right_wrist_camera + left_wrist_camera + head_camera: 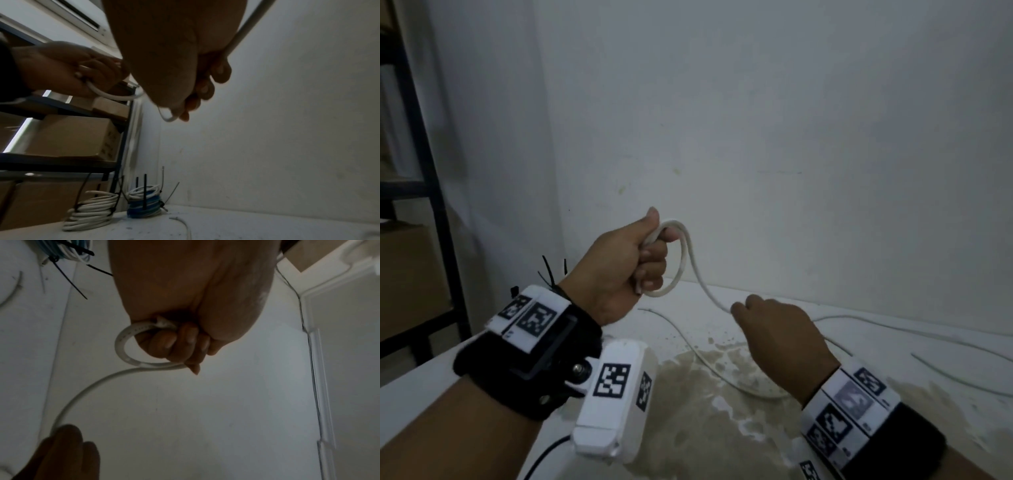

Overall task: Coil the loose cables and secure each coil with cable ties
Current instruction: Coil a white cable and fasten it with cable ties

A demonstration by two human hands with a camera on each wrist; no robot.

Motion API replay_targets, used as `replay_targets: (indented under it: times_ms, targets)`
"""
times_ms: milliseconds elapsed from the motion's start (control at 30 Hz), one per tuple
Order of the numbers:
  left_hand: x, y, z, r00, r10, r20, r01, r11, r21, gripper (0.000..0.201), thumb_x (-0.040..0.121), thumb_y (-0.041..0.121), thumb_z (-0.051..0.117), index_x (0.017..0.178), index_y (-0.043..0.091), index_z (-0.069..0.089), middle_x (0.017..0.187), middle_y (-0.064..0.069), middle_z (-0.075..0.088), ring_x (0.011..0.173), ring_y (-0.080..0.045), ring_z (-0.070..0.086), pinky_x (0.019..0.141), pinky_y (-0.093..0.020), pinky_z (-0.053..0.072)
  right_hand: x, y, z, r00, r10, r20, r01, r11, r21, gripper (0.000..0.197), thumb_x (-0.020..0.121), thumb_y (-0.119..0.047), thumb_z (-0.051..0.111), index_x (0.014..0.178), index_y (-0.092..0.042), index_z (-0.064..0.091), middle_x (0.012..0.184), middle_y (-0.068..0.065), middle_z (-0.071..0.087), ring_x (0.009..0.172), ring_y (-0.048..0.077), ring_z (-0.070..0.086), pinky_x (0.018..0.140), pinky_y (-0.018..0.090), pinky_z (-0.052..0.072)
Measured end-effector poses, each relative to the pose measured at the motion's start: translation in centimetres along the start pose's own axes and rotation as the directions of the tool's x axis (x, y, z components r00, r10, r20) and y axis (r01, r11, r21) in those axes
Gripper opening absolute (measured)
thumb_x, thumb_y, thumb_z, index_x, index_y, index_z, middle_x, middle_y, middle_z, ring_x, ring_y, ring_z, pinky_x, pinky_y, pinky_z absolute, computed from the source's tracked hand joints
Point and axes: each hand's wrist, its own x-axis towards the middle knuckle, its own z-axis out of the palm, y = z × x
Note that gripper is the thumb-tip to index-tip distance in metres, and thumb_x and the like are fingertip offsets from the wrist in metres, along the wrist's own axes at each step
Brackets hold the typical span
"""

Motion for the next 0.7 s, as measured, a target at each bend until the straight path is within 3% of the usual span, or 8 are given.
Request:
replay_targets:
  times_ms: [100,200,300,400,500,600,700]
  targets:
    - [-0.1,-0.9,1.1,0.999,0.029,-0.027,-0.029,1.0,0.006,0.04,0.101,0.042,0.031,0.078,0.015,0.05,0.05,0.006,0.026,0.039,-0.008,0.024,0.045,-0.022,0.022,0.0,-1.5,-1.1,0.978,-0.204,0.046,0.203,0.979,0.019,0.032,0.044,-0.013,0.082,0.053,-0.02,0.053,0.047,-0.004,0.041,0.029,0.013,0.035,0.046,0.018,-0.006]
    - [-0.2,-1.7,1.7,0.998,0.033,-0.056,-0.034,0.999,-0.014,0.037,0.101,0.041,0.03,0.081,0.015,0.046,0.051,0.004,0.031,0.043,-0.01,0.037,0.047,-0.021,0.036,0.0,-2.5,-2.5,0.943,-0.331,0.039,0.327,0.942,0.073,0.033,0.059,-0.017,0.082,0.054,-0.017,0.05,0.05,-0.004,0.026,0.032,0.014,0.02,0.039,0.017,0.001]
    - [-0.3,-2.2,2.2,0.994,0.02,-0.106,-0.016,0.999,0.041,0.037,0.102,0.041,0.03,0.085,0.013,0.047,0.054,0.0,0.041,0.05,-0.014,0.049,0.048,-0.024,0.048,0.1,-2.9,-3.9,0.91,-0.414,-0.018,0.414,0.908,0.067,0.026,0.06,-0.012,0.082,0.061,-0.016,0.056,0.052,-0.003,0.039,0.034,0.013,0.03,0.034,0.019,0.013]
    - [-0.5,-2.7,2.8,0.993,0.019,-0.119,0.006,0.98,0.2,0.039,0.102,0.04,0.03,0.084,0.011,0.05,0.059,-0.004,0.052,0.056,-0.018,0.055,0.048,-0.023,0.048,0.3,-2.7,-5.3,0.89,-0.443,-0.11,0.456,0.879,0.14,0.021,0.065,-0.019,0.085,0.077,-0.018,0.068,0.066,-0.002,0.058,0.042,0.014,0.05,0.041,0.02,0.022]
    - [-0.9,-3.6,2.8,0.998,0.031,-0.047,-0.005,0.885,0.466,0.045,0.101,0.043,0.032,0.081,0.009,0.054,0.066,-0.009,0.052,0.057,-0.021,0.045,0.052,-0.027,0.035,0.9,-2.2,-6.5,0.875,-0.466,-0.131,0.484,0.838,0.252,0.022,0.071,-0.015,0.081,0.088,-0.016,0.067,0.085,0.001,0.067,0.056,0.014,0.061,0.048,0.017,0.029]
    - [-1.4,-4.0,2.5,0.995,-0.063,0.072,0.025,0.895,0.445,0.044,0.101,0.038,0.032,0.075,0.008,0.05,0.065,-0.009,0.046,0.052,-0.019,0.042,0.052,-0.027,0.036,1.4,-1.4,-7.1,0.904,-0.421,-0.076,0.422,0.85,0.314,0.017,0.08,-0.019,0.074,0.095,-0.02,0.066,0.093,-0.001,0.063,0.067,0.011,0.059,0.054,0.02,0.043]
    - [-1.5,-3.8,1.9,0.97,-0.189,0.155,0.13,0.936,0.328,0.056,0.1,0.039,0.035,0.057,0.006,0.046,0.046,-0.007,0.037,0.037,-0.016,0.032,0.04,-0.02,0.029,1.3,-0.8,-6.4,0.932,-0.31,-0.19,0.362,0.845,0.394,0.015,0.087,-0.019,0.063,0.101,-0.014,0.065,0.078,0.001,0.054,0.058,0.012,0.047,0.048,0.025,0.039]
